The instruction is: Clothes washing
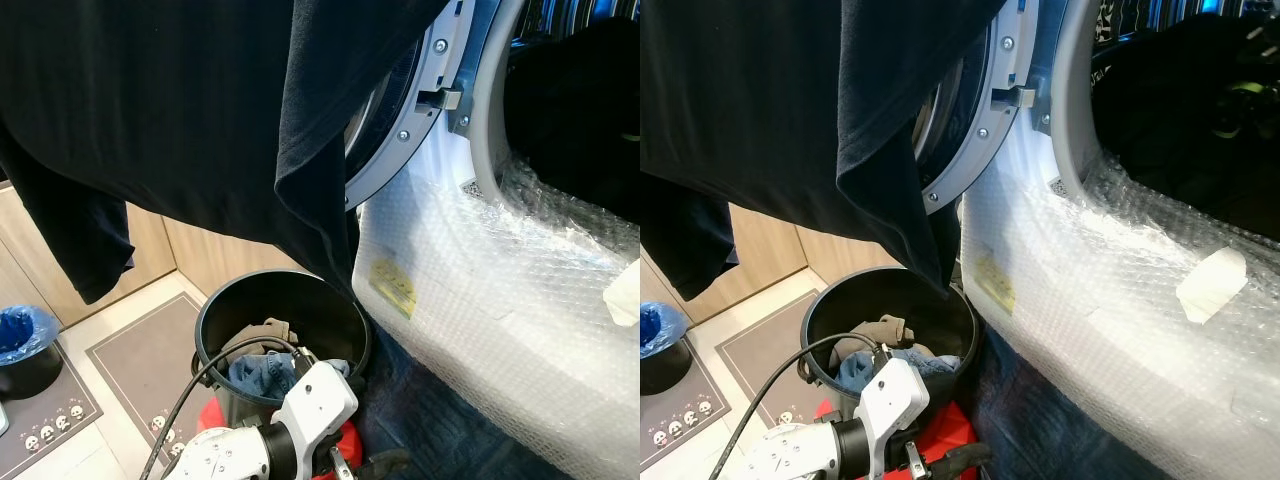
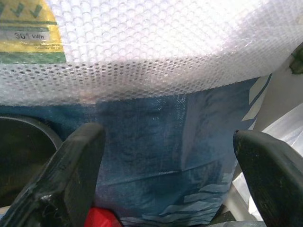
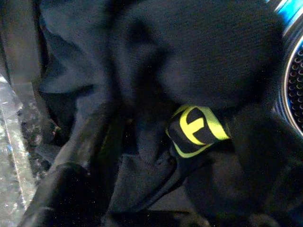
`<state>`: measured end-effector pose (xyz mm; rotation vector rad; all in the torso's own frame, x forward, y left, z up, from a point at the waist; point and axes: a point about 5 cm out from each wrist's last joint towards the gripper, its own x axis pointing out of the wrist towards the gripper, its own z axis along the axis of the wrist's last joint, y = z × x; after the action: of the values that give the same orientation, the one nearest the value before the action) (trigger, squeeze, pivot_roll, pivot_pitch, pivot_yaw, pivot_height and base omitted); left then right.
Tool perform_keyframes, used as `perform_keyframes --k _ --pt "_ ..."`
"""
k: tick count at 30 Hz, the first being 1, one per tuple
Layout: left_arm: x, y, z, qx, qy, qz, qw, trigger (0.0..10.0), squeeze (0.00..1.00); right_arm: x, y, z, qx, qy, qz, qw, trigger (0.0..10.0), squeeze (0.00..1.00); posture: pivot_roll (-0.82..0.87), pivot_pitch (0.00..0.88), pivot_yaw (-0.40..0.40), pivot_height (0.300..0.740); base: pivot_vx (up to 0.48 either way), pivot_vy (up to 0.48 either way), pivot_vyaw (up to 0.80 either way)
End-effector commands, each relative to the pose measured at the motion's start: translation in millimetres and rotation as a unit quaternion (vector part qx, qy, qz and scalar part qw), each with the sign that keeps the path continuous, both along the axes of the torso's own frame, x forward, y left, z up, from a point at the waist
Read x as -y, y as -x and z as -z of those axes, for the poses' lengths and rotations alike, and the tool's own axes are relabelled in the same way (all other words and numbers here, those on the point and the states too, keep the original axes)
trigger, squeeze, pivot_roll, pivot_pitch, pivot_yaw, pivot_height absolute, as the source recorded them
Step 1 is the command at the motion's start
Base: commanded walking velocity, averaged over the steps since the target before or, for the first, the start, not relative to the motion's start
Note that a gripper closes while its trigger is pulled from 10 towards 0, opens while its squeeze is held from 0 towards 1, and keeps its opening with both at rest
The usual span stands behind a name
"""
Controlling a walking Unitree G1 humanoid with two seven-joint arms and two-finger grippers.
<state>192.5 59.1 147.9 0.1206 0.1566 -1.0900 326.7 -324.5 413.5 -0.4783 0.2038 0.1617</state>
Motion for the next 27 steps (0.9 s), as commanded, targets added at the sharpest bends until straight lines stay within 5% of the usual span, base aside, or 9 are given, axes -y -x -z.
perform_keyframes --k 1,22,23,25,27 --pt "-0.5 -1.2 1 -0.004 -0.005 0.006 1.0 10.0 0.0 -0.7 10.5 -9 0.023 -0.017 0.004 1.0 10.0 1.0 -0.14 0.0 -0.066 0.74 0.0 0.0 0.0" --pt "-10.0 -10.8 0 0.007 -0.024 -0.011 1.0 10.0 0.0 -33.6 72.5 15 0.169 -0.157 0.003 0.973 10.0 1.0 -0.15 0.0 -0.032 0.74 0.0 0.0 0.0" --pt "-10.0 -11.2 0 0.008 -0.025 -0.011 1.0 10.0 0.0 -39.8 77.9 13 0.196 -0.167 -0.023 0.966 10.0 0.5 -0.15 0.0 -0.029 0.74 0.0 0.0 0.0" --pt "-9.9 -11.7 0 0.009 -0.026 -0.011 1.0 10.0 0.0 -45.9 83.7 13 0.214 -0.184 -0.049 0.958 10.0 0.0 -0.15 0.0 -0.028 0.74 0.0 0.0 0.0" --pt "-10.0 -12.7 0 0.013 -0.029 -0.013 0.999 10.0 0.0 -52.1 90.4 15 0.234 -0.213 -0.077 0.946 10.0 0.0 -0.15 0.0 -0.022 0.74 0.0 0.0 0.0"
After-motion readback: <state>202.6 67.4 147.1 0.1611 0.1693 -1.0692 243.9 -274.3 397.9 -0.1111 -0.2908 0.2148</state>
